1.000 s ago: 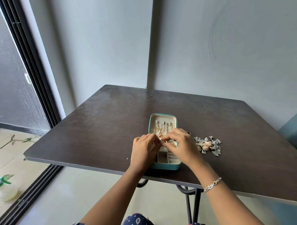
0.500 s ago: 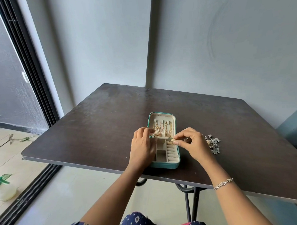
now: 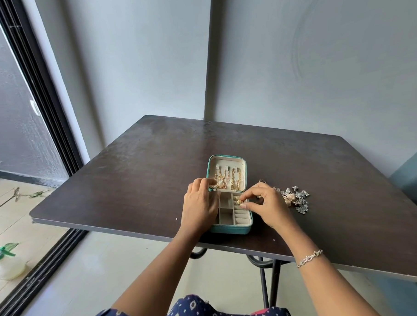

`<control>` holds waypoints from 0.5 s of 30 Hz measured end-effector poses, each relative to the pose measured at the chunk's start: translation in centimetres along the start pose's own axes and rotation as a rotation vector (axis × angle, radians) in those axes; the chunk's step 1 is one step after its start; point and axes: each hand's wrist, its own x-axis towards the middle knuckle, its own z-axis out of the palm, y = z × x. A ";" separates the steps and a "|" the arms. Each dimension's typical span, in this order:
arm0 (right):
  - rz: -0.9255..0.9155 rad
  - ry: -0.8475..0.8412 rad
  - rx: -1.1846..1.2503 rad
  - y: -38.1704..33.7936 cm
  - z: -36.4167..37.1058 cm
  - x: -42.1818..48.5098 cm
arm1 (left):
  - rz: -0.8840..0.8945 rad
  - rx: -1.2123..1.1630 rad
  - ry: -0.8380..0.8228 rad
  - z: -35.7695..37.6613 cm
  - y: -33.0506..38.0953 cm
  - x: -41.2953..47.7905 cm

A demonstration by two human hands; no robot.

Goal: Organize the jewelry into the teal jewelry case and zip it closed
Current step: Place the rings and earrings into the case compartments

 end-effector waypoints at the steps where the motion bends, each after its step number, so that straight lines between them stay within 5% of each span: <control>1: 0.003 -0.001 -0.005 0.1 0.0 0.0 | 0.000 -0.001 0.000 0.0 0.0 0.0; 15: -0.156 0.019 -0.143 0.1 -0.1 -0.5 | 0.015 -0.010 0.018 0.0 0.0 0.0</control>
